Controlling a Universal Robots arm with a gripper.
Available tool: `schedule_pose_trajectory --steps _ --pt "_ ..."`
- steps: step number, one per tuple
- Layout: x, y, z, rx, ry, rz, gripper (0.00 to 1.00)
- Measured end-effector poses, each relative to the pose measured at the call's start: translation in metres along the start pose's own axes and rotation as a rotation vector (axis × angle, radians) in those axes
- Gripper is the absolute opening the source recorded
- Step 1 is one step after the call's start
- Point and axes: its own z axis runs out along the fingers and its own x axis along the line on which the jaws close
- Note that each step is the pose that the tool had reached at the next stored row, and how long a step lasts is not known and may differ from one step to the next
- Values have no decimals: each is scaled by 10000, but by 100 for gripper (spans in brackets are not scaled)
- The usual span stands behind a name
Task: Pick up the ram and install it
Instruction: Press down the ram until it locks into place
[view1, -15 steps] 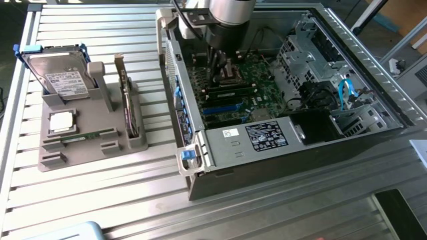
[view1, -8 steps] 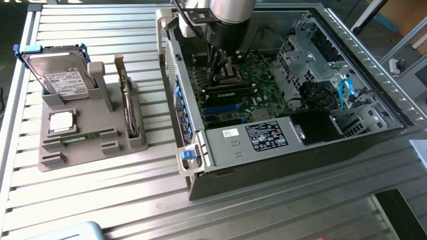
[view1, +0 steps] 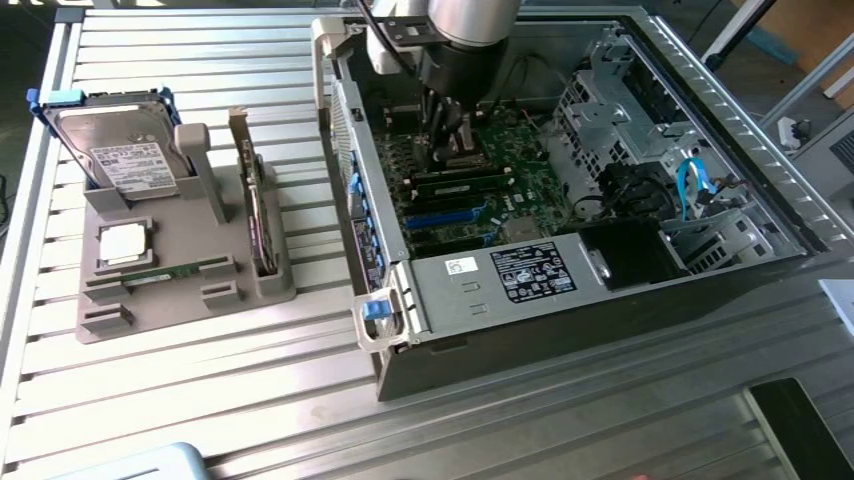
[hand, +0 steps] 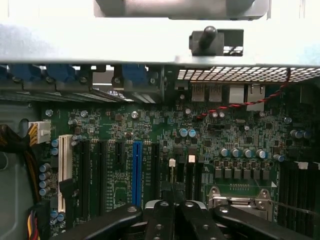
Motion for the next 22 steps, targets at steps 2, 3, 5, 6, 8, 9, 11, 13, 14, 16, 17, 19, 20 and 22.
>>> schedule_pose_trajectory --steps 2,3,5,6,8,9,11,13,14,16,17,19,20,22 --pt "1 -46 0 0 1 1 11" --pt "2 -73 0 0 0 1 11" --pt "4 -124 0 0 0 0 11" --pt "4 -160 0 0 0 1 11" --pt "7 -240 1 0 0 0 11" --pt "7 -266 1 0 -1 0 11" --pt "9 -322 1 0 0 1 11" --pt "11 -380 1 0 0 1 11" --pt "12 -420 1 0 0 0 11" --pt "14 -499 1 0 1 0 11" --pt "15 -523 1 0 1 0 11" --pt "16 -578 1 0 1 1 11" --pt "17 -604 2 0 0 1 11" --pt "17 -619 2 0 0 0 11"
